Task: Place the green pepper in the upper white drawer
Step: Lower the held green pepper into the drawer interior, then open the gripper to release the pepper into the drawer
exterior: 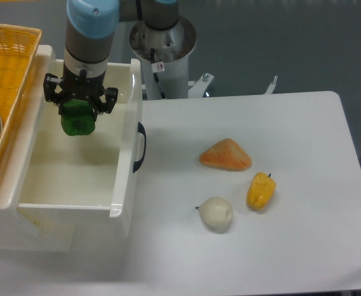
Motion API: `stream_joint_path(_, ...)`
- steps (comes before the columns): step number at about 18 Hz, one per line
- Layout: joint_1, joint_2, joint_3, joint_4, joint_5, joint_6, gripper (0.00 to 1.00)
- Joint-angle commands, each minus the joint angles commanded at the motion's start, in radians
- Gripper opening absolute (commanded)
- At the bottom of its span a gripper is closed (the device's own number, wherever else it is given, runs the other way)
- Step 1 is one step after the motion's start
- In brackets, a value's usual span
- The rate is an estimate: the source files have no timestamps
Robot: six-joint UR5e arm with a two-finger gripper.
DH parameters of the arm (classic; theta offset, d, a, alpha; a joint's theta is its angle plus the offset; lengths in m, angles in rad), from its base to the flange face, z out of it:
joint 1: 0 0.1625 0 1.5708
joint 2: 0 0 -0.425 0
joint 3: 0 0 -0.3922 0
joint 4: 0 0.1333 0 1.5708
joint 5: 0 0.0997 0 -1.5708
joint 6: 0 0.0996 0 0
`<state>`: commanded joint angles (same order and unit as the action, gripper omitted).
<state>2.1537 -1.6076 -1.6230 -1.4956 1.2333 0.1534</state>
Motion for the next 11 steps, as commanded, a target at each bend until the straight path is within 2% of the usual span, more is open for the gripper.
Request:
stream_joint_path(4, 0.000, 0.003, 0.000, -0.002, 0.000, 0.003, 0.60)
stream_joint_path(6, 0.000, 0.005, 0.000, 0.000, 0.002, 0.005, 0.74)
stream_joint_path(9, 0.002, 0.011, 0.000, 0.002, 0.002, 0.005, 0.80)
stream_joint_path(11, 0.002, 0.012, 0.000, 0.002, 0.002, 0.011, 0.91)
